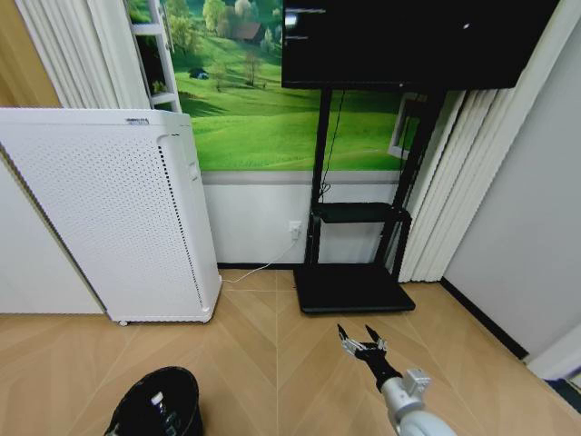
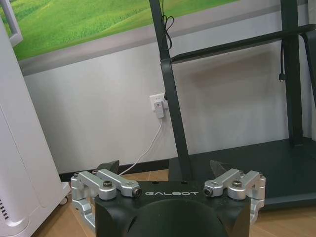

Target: Pick up the trash bin and place the garbage on the floor into it.

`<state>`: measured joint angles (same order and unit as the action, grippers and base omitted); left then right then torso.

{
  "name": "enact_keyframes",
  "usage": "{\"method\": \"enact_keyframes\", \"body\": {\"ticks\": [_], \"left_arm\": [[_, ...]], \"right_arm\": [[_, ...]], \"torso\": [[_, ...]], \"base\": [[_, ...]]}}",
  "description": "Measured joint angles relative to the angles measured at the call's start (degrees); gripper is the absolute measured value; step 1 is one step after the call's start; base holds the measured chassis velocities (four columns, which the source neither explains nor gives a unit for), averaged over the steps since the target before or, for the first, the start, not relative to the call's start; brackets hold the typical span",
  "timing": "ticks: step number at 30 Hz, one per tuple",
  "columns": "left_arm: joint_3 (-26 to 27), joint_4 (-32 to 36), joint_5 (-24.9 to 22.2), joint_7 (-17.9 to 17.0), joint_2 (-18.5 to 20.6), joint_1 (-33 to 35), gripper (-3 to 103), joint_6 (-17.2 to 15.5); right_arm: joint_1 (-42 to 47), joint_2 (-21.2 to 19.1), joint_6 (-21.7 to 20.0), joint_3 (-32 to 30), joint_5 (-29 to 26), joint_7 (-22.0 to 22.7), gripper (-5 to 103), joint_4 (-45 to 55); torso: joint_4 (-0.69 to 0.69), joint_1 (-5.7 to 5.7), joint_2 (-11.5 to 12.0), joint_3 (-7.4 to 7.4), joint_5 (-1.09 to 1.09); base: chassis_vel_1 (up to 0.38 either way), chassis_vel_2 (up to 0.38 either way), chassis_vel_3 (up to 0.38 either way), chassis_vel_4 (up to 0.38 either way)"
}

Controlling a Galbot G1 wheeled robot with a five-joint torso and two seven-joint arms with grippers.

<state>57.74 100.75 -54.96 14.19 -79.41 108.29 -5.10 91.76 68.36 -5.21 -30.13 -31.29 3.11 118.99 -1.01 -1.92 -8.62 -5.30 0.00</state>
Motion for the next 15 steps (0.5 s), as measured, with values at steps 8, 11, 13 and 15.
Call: {"method": "enact_keyframes", "body": {"ticks": [8,11,13,15], "left_arm": [[-0.3,-0.2,1.7,-0.5,-0.9,0.2,7,0.1],[-0.4,-0.3,2.7,-0.6,-0.9,0.1,7,0.3],[-0.3,-0.3,3.4,-0.7,-0.9,0.2,7,0.3],[-0.1,-0.2,4.3,-0.7,-0.9,0.4,7,0.2]], "right_arm": [[0.1,0.2,0.5,0.1,0.4,-0.1,100,-0.3],[0.2,0.3,0.7,0.1,0.9,-0.3,100,-0.4],[0.2,0.4,0.9,0.1,1.1,-0.4,100,-0.4],[0.2,0.5,1.1,0.1,1.1,-0.6,100,-0.5]], "torso": [[0.00,0.00,0.0,0.00,0.00],[0.00,0.00,0.0,0.00,0.00],[0.00,0.00,0.0,0.00,0.00],[0.00,0.00,0.0,0.00,0.00]], "base": [[0.000,0.000,0.000,0.000],[0.000,0.000,0.000,0.000],[0.000,0.000,0.000,0.000],[0.000,0.000,0.000,0.000]]}}
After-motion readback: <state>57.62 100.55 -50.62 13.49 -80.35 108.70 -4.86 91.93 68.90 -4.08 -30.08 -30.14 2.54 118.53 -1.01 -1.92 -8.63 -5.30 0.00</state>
